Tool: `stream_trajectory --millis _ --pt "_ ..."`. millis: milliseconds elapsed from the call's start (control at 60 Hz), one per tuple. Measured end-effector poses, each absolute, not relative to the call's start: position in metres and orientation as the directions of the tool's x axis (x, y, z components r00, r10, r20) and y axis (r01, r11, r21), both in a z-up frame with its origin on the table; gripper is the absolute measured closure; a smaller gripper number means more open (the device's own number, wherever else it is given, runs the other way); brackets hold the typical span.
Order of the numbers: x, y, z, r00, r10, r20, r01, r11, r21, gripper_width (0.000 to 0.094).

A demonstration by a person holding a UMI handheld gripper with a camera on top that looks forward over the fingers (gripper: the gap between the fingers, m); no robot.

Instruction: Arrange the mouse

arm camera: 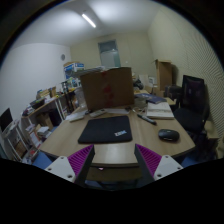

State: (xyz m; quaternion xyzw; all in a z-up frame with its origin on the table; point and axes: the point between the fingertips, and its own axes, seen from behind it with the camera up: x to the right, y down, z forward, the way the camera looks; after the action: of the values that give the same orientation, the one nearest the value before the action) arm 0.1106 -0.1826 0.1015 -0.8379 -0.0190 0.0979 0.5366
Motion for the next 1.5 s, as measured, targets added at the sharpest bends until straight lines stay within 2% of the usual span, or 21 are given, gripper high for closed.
stream_trajectory --millis 183,317,500,600,733,967,1000,1067,1083,1367,1417,1500 --pt "0.187 -0.173 0.080 0.998 0.066 -0.010 0.017 -0.396 -0.918 0.0108" --pt "0.258 -0.159 0.060 0.997 -0.030 0.075 0.056 -0.413 -0.909 0.0106" --pt "0.344 -0.115 -0.001 0.993 -0.072 0.090 0.042 -0.497 -0.867 0.0086" --pt "0.351 -0.091 0.003 0.997 -0.039 0.061 0.036 -0.456 -0.889 0.0093" --pt "0.350 -0.064 0.001 1.000 0.010 0.006 0.010 -0.464 -0.886 0.0099" --pt "0.354 -0.028 0.000 1.000 -0.015 0.001 -0.007 -0.476 -0.880 0.0097" --pt "0.354 -0.023 -0.001 1.000 -0.029 0.004 -0.011 -0.478 -0.878 0.0114" --pt "0.354 -0.015 -0.002 0.999 -0.054 0.003 -0.023 -0.471 -0.882 0.0317" --pt "0.356 -0.014 -0.002 0.997 -0.073 0.009 -0.026 -0.467 -0.884 0.0403" --pt "0.361 -0.024 0.005 0.971 -0.232 0.055 -0.048 -0.415 -0.908 0.0577" --pt "0.357 -0.027 0.022 0.968 -0.249 0.034 -0.066 -0.380 -0.923 0.0585" --pt "0.330 -0.023 0.071 0.972 -0.233 0.018 -0.059 -0.318 -0.946 0.0587"
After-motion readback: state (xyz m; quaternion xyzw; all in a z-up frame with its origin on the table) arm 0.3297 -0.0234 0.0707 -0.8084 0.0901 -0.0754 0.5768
